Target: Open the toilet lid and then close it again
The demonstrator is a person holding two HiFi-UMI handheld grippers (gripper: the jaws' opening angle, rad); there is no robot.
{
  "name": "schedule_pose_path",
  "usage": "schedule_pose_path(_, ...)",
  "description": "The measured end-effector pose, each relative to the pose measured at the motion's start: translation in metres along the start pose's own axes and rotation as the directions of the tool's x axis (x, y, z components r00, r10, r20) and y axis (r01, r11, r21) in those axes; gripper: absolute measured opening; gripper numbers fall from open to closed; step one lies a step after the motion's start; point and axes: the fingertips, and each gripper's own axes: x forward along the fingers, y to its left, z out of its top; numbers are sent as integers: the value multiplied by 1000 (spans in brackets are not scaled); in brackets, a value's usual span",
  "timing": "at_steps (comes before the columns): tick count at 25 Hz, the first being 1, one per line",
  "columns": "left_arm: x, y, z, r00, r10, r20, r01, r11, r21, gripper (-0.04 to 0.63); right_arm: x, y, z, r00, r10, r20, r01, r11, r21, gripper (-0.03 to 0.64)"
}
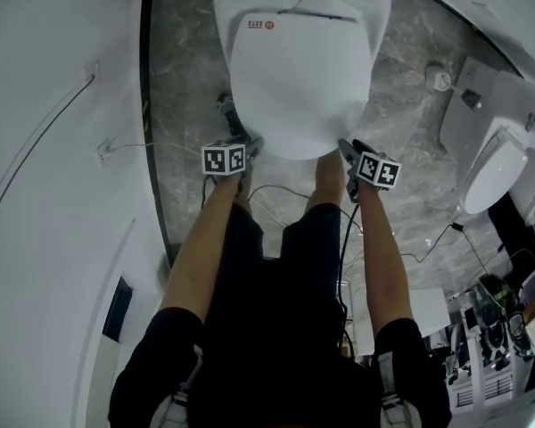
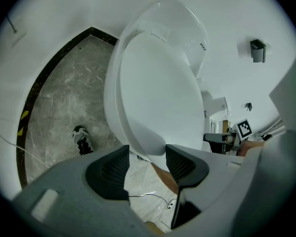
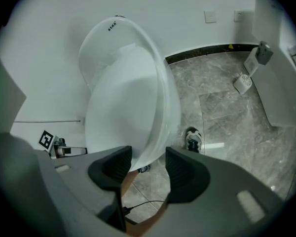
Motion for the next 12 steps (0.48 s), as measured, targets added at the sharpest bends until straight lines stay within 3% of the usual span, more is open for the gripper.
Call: schedule_pose_path(12,24,17,-2,1000,0,-8,-1,1000,-16,242,25,-14,-3,1000,-10,-13,10,1000,8,218)
